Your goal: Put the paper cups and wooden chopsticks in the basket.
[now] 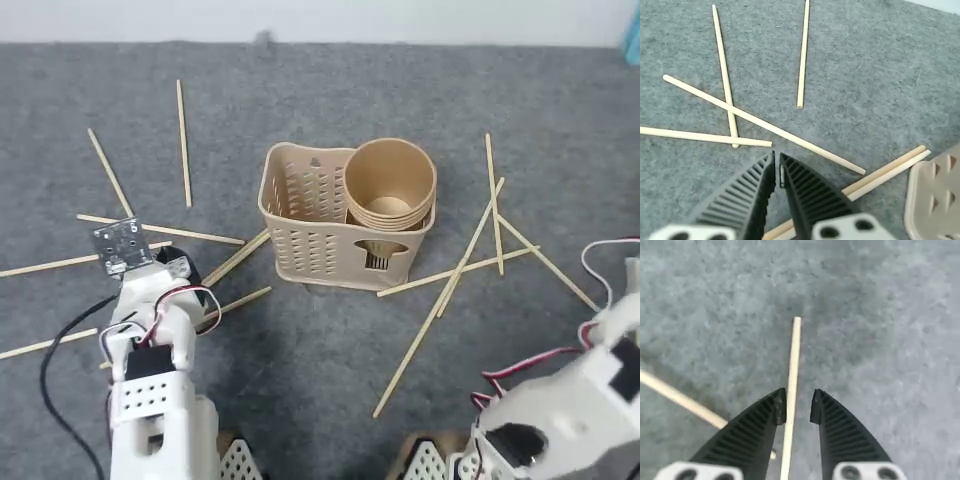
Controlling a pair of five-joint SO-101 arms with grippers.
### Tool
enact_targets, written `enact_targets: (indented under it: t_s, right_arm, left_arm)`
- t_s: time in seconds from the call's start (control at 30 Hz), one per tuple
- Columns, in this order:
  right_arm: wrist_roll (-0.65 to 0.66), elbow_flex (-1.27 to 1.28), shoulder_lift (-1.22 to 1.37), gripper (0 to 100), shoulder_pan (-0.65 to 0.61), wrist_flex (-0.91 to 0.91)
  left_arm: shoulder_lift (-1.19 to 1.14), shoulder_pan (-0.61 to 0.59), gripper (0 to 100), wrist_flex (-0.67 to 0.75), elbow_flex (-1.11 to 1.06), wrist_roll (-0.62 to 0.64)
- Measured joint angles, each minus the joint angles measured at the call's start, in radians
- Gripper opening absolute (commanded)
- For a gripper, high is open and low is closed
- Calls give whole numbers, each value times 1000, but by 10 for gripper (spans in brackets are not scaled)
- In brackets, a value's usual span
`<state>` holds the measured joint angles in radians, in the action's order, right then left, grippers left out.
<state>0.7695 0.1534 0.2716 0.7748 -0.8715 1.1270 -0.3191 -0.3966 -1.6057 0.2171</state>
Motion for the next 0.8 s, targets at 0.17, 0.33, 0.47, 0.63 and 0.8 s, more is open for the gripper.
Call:
enact_targets:
  t_s: [0.17,0.33,0.47,0.63,0.8]
  right_arm:
    - [-2,-89,107,91,-28,6]
    - [-2,-178,203,91,-41,9]
    - [-2,-255,302,86,-41,9]
    - [0,-330,373,7,-41,6]
    - [0,-374,379,8,-37,-38]
  left_arm:
    - [0,0,13,0,0,0]
    - [0,-2,13,0,0,0]
    - [0,-2,13,0,0,0]
    - [0,-2,13,0,0,0]
    - [0,-2,13,0,0,0]
